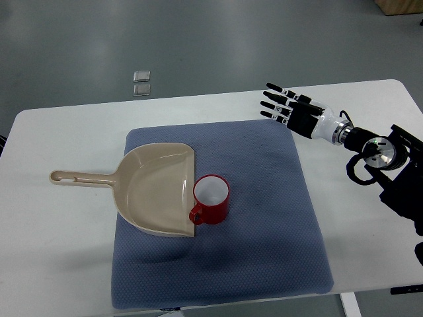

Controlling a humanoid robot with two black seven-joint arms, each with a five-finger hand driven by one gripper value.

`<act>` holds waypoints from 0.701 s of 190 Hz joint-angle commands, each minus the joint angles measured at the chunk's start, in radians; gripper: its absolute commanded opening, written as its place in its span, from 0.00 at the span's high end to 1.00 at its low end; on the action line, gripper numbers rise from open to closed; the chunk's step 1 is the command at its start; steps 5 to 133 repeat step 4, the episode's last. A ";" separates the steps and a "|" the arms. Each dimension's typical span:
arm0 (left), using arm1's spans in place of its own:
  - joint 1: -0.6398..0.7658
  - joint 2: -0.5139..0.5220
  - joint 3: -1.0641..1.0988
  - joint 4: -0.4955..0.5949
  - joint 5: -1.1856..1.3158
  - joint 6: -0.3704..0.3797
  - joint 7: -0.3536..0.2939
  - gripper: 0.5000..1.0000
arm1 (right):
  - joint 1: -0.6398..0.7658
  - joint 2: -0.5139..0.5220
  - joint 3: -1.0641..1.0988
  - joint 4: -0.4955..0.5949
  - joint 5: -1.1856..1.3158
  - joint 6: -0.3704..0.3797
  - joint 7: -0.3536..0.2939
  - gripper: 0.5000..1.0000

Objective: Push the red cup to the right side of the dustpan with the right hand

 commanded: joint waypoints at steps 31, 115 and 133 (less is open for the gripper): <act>0.000 0.000 0.000 0.000 0.000 0.000 -0.001 0.00 | -0.004 0.000 0.000 0.000 -0.001 0.015 0.000 0.13; 0.000 0.000 0.000 0.000 0.000 0.000 -0.001 0.00 | -0.004 0.000 0.000 0.000 -0.001 0.015 0.000 0.13; 0.000 0.000 0.000 0.000 0.000 0.000 -0.001 0.00 | -0.004 0.000 0.000 0.000 -0.001 0.015 0.000 0.13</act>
